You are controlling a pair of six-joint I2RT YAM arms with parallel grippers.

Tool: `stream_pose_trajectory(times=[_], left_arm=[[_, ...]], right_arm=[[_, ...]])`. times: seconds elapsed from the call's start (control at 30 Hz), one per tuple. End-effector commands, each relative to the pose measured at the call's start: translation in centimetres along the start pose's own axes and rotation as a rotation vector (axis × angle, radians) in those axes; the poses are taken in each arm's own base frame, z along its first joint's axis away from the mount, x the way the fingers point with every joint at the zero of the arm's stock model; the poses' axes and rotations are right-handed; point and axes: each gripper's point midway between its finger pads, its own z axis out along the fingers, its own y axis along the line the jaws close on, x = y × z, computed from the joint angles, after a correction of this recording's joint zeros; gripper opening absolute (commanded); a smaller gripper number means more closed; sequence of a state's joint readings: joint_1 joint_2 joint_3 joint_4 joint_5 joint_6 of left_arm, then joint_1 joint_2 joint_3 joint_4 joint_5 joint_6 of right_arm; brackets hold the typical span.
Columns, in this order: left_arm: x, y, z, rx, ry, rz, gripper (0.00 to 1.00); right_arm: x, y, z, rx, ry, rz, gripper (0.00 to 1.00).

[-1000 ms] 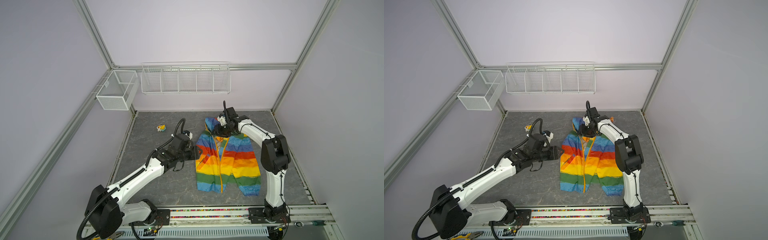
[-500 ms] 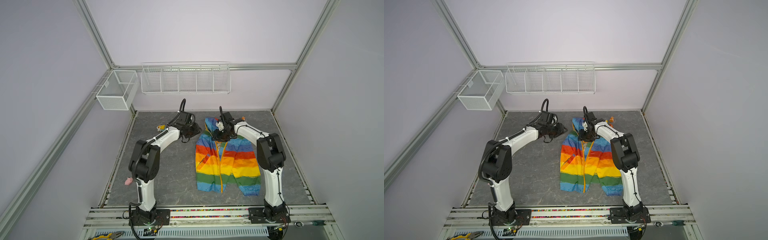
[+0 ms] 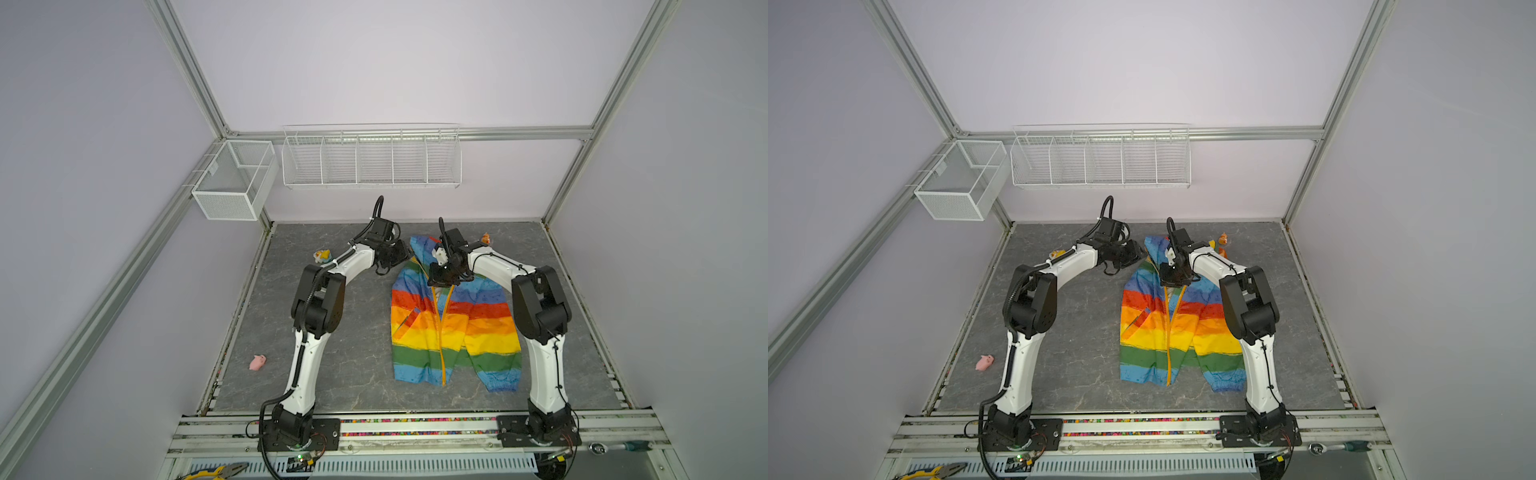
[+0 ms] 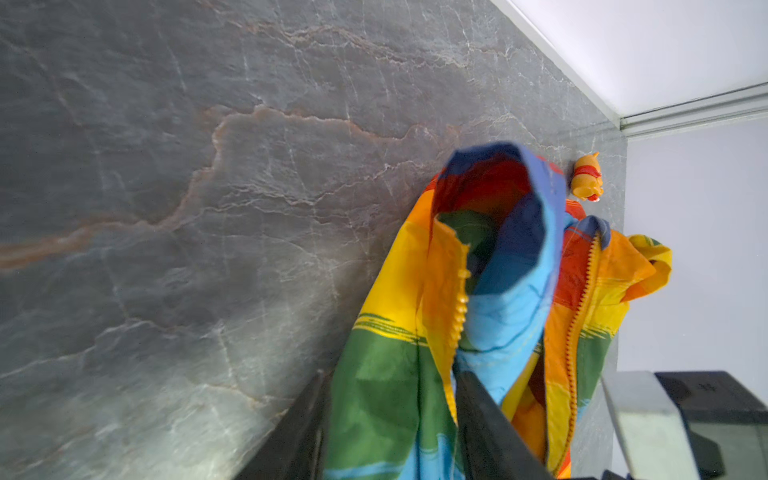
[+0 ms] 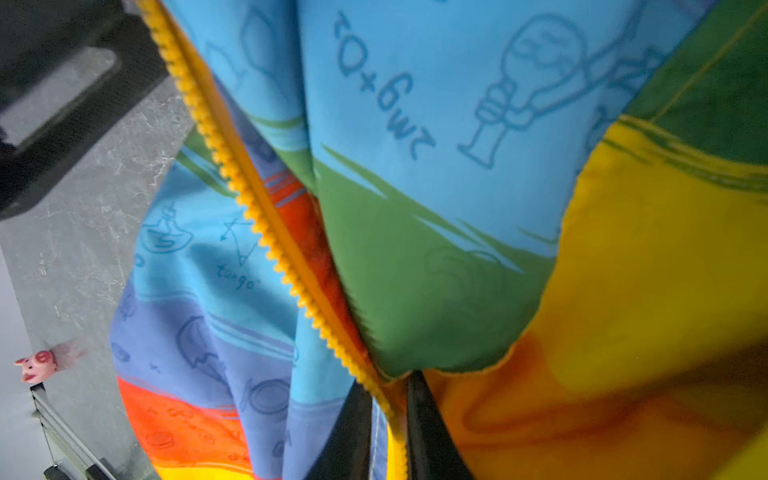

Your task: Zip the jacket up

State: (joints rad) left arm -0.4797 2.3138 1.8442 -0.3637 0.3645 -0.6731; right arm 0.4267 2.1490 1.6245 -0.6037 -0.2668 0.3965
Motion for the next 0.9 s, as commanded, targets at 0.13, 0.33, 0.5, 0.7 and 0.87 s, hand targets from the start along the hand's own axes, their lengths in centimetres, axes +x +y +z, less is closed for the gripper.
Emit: stream_pose_trajectory(times=[0.13,0.33,0.5,0.7,0.87], left_arm=[[-1.3,-1.0,1.4,0.039,-0.003,0.006,0.47],[-2.5,-2.1,1.8,0.071,-0.023,0.003,0.45],[-3.7,-3.0,1.7,0.067,-0.031,0.021,0.29],[-4.8,-4.6,-0.5,0.064,-0.067,0.043,0.03],[-5.1,-6.1,-3.4,0.025,-0.111,0.08,0.0]], right_arm=[[0.3,1.2,-1.6,-0.04,-0.02,-0.007,0.16],[0.5,1.6,-2.5,-0.05,-0.031,-0.015,0.11],[0.5,2.2,-3.3,-0.071,-0.038,-0.022,0.08],[0.5,2.9,-4.3,-0.118,-0.049,-0.018,0.08],[0.3,3.5,-5.3,-0.203,-0.061,0.011,0.08]])
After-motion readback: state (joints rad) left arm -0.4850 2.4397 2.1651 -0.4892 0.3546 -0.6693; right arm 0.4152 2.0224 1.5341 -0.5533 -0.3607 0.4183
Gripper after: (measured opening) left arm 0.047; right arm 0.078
